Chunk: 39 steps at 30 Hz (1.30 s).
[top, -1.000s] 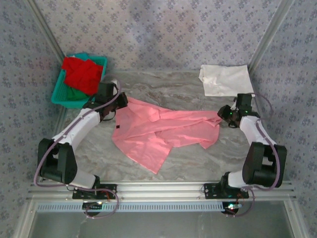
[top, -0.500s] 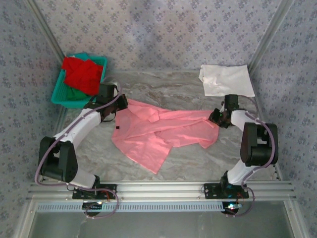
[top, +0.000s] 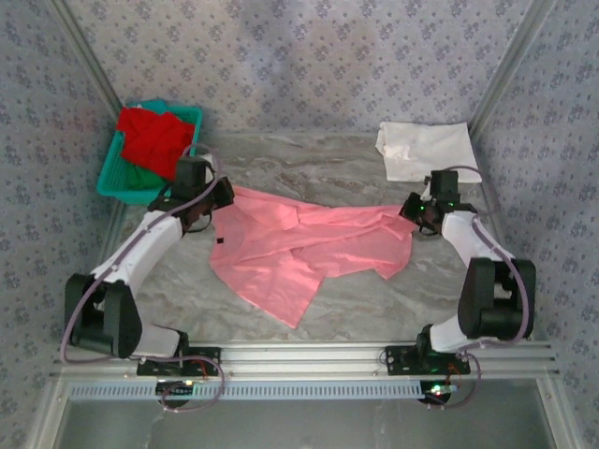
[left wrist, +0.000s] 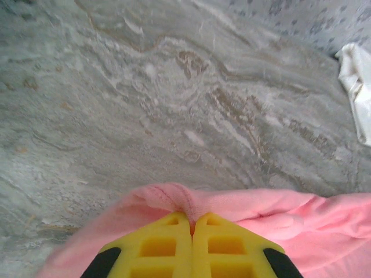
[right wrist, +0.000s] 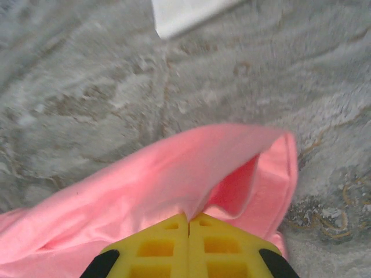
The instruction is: Fold and stack the t-shirts
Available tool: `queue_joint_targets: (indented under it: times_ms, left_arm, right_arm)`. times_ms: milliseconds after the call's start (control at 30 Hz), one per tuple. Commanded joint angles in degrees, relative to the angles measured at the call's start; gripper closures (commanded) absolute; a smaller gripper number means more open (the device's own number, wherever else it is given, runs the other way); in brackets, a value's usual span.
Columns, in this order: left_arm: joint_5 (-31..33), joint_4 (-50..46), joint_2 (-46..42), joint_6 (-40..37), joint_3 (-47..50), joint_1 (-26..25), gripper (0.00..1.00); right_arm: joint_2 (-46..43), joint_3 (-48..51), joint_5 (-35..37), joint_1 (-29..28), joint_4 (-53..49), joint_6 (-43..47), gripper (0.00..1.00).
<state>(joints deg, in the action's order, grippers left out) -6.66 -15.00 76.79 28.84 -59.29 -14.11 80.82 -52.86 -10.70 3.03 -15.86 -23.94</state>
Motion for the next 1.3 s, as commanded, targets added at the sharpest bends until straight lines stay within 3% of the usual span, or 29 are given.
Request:
queue_joint_targets:
  times_ms: [0,167,400,933,1133,1267]
  left_arm:
    - [-0.08,-0.2,-3.02,0.43,0.92,1.18,1.0]
    - [-0.4,-1.29,-5.56,-0.09,1.12,1.71,1.0]
    - [-1.25,-3.81,-12.39,-1.48,-1.06,2.24,1.0]
    - [-2.75,-18.98,-40.07,-7.47,-10.65,2.27,1.0]
    - [-9.67,-20.42,-43.13,-5.96,-16.92,2.24,1.0]
    - [-8.65,-20.75,-41.74,-6.64,-21.99,2.24,1.0]
  right_arm:
    - [-1.01,0.57,0.24,0.61,-2.79,1.03,1.0]
    - [-5.48,1.79,-1.75,0.49,-1.32,0.33,1.0]
    - [-18.77,0.7,-3.58,-0.72,-1.82,2.12,1.0]
    - [-50.05,-8.28,-2.0,-7.9,-14.37,9.94,1.0]
    - [-55.03,-14.92,-4.04,-7.73,-17.36,9.77,1.0]
    - [-54.11,-20.19,-2.07,-6.6,-17.98,10.12,1.0]
